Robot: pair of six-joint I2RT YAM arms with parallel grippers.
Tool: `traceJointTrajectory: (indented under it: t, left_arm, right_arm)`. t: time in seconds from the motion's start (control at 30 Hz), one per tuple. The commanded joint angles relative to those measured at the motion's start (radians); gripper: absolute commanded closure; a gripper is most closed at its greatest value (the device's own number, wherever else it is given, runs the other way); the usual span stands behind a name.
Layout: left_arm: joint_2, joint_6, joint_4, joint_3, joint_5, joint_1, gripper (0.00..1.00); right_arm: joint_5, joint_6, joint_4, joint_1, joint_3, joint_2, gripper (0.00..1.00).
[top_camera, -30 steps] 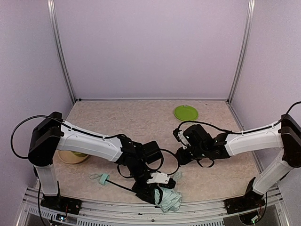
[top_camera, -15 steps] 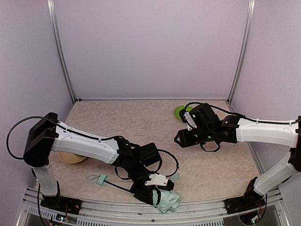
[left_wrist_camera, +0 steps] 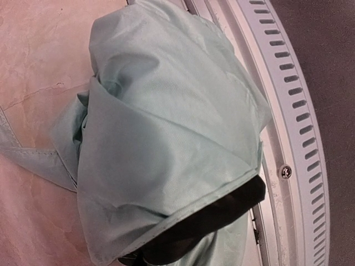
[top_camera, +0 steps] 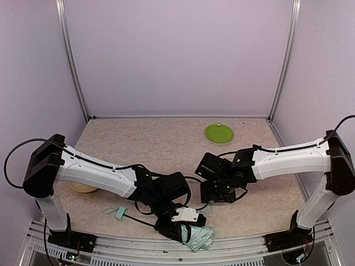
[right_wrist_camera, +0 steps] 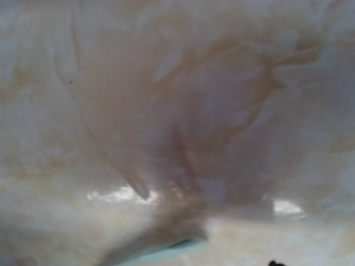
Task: Put away the umbrella
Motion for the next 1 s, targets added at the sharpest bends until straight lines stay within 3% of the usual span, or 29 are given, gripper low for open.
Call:
traceJointTrajectory:
  t: [0.0,0.1,0.33,0.67,0.97]
  left_arm:
    - [0.021,-0.006,-0.006,-0.031,-0.056,-0.011,1.00]
    - [0.021,-0.001,-0.006,-0.032,-0.057,-0.010,1.00]
    - [0.024,0.006,-0.007,-0.039,-0.060,-0.010,1.00]
    - [0.027,0.019,-0.003,-0.043,-0.048,-0.007,1.00]
    - [0.030,0.024,-0.005,-0.045,-0.041,-0.004,1.00]
  right_arm:
    - [0.008,0.090,-0.070,0.026,0.089,0.087,0.30]
    - [-0.001,0.059,-0.086,0.035,0.157,0.146,0.30]
    - [-0.057,0.027,-0.075,0.039,0.138,0.223,0.31]
    - [-0.009,-0.030,-0.276,0.087,0.299,0.345,0.33]
    - [-0.084,-0.024,-0.237,0.113,0.266,0.353,0.35]
